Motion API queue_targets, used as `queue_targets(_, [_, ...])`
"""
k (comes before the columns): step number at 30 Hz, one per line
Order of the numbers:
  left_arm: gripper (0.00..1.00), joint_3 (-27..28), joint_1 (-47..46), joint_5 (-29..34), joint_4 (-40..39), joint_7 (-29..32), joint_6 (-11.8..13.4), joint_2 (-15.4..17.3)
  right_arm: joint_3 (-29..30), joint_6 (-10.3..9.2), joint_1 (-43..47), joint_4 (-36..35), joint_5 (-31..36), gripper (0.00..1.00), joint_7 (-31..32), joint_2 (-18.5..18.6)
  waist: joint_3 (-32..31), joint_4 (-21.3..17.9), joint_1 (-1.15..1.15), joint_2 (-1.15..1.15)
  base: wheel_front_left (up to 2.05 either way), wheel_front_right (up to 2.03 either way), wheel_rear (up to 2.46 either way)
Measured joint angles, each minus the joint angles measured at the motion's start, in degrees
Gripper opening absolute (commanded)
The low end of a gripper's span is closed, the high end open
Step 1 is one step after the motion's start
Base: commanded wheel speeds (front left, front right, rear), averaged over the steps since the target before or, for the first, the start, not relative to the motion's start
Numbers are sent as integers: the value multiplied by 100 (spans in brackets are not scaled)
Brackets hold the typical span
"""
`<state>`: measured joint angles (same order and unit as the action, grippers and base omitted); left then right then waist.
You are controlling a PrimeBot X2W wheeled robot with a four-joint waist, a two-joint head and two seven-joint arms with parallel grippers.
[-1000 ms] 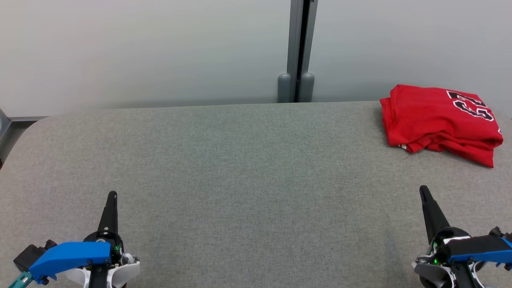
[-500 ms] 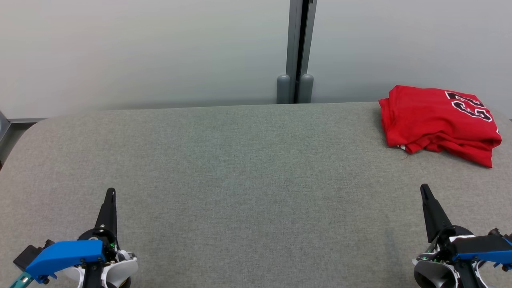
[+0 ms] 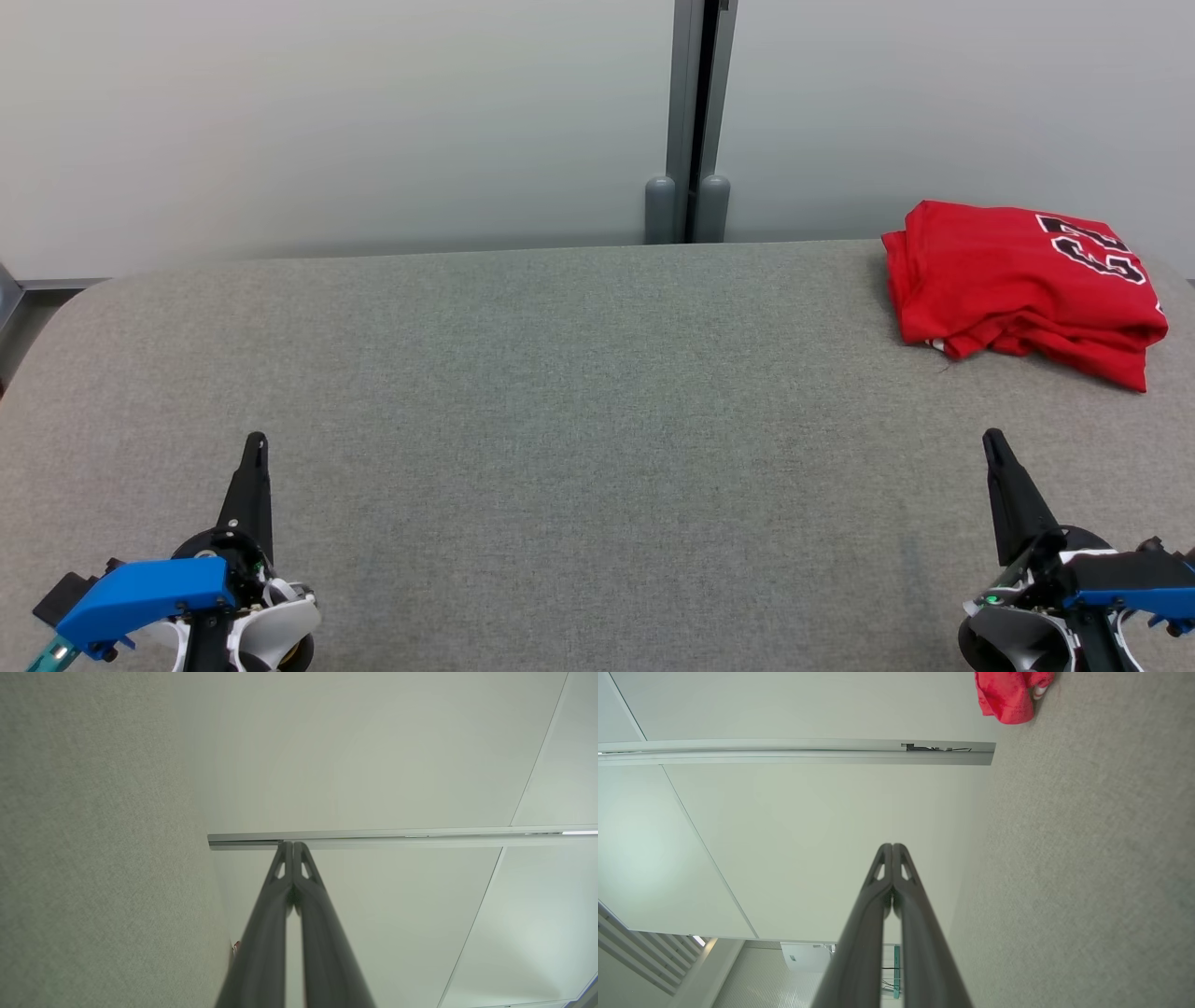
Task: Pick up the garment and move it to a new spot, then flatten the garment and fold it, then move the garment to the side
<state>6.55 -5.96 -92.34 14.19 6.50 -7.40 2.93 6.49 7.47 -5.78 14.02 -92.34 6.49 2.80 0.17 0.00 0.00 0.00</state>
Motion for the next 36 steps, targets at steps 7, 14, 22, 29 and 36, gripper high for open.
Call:
queue_targets(7, [0, 0, 0, 0, 0, 0, 0, 0, 0, 0, 0, 0, -1, 0, 0, 0, 0, 0, 0, 0, 0, 0, 0])
queue_targets(14, [0, 0, 0, 0, 0, 1, 0, 0, 0, 0, -1, 0, 0, 0, 0, 0, 0, 0, 0, 0, 0, 0, 0])
queue_targets(22, [0, 0, 0, 0, 0, 1, 0, -1, 0, 0, -1, 0, -1, 0, 0, 0, 0, 0, 0, 0, 0, 0, 0])
queue_targets(29, [0, 0, 0, 0, 0, 0, 0, -1, 0, 0, -1, 0, -1, 0, 0, 0, 0, 0, 0, 0, 0, 0, 0])
queue_targets(36, [0, 0, 0, 0, -1, 0, 0, -1, 0, 0, -1, 0, -1, 0, 0, 0, 0, 0, 1, 0, 0, 0, 0])
